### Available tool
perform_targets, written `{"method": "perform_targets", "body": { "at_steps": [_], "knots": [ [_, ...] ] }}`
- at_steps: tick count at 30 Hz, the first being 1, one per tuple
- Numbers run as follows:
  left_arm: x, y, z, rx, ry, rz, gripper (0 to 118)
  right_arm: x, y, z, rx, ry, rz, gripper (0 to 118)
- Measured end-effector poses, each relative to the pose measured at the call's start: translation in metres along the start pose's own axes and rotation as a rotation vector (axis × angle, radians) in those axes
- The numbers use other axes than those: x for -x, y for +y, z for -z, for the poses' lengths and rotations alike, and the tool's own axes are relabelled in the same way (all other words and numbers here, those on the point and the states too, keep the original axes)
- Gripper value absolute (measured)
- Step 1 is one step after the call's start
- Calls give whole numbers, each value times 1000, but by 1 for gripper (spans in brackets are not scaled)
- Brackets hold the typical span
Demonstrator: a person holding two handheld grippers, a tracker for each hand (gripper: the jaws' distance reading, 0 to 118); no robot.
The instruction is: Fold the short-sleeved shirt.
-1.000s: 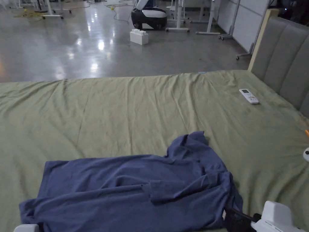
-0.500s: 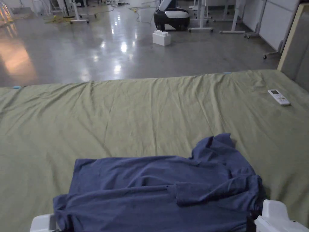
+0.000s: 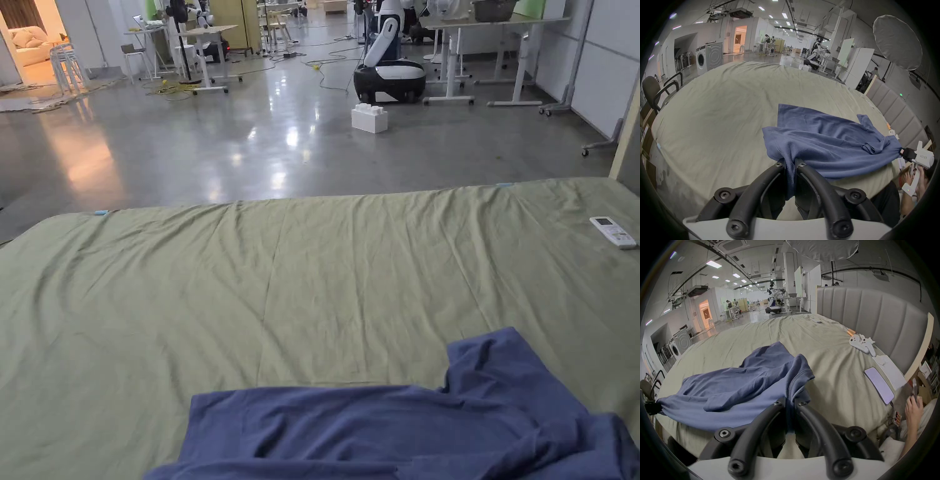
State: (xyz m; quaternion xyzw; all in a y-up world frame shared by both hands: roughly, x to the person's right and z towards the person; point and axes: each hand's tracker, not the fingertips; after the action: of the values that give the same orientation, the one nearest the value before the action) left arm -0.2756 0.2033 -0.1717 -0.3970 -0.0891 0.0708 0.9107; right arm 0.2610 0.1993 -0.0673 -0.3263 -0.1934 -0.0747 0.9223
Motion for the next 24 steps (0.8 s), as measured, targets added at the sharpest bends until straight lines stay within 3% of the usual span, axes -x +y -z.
{"method": "perform_targets", "body": {
  "at_steps": [2,6,8,9,10,16,18,20,24],
  "knots": [
    [1,-17,-8,30,-20,-9,9,-3,-14,-8,29,0,-39,8],
    [2,-32,-6,31,-35,24,11,-9,-39,-3,94,4,-43,8],
    [6,-35,5,39,-12,37,45,-11,-44,5,127,6,-34,19],
    [7,-34,9,52,21,36,67,-12,-46,7,155,-9,-33,38],
    [7,-32,9,54,45,35,81,-14,-48,7,155,-23,-33,60],
    [-4,-6,-49,-136,-22,-13,81,-41,-26,-29,35,82,115,61],
    [-25,11,-85,-289,-9,58,81,-38,-4,-55,-93,137,89,61],
    [-49,23,-121,-443,13,121,81,-31,17,-81,-229,174,55,70],
    [-94,36,-188,-741,-83,180,81,-8,54,-131,-462,217,-42,75]
  ]
}}
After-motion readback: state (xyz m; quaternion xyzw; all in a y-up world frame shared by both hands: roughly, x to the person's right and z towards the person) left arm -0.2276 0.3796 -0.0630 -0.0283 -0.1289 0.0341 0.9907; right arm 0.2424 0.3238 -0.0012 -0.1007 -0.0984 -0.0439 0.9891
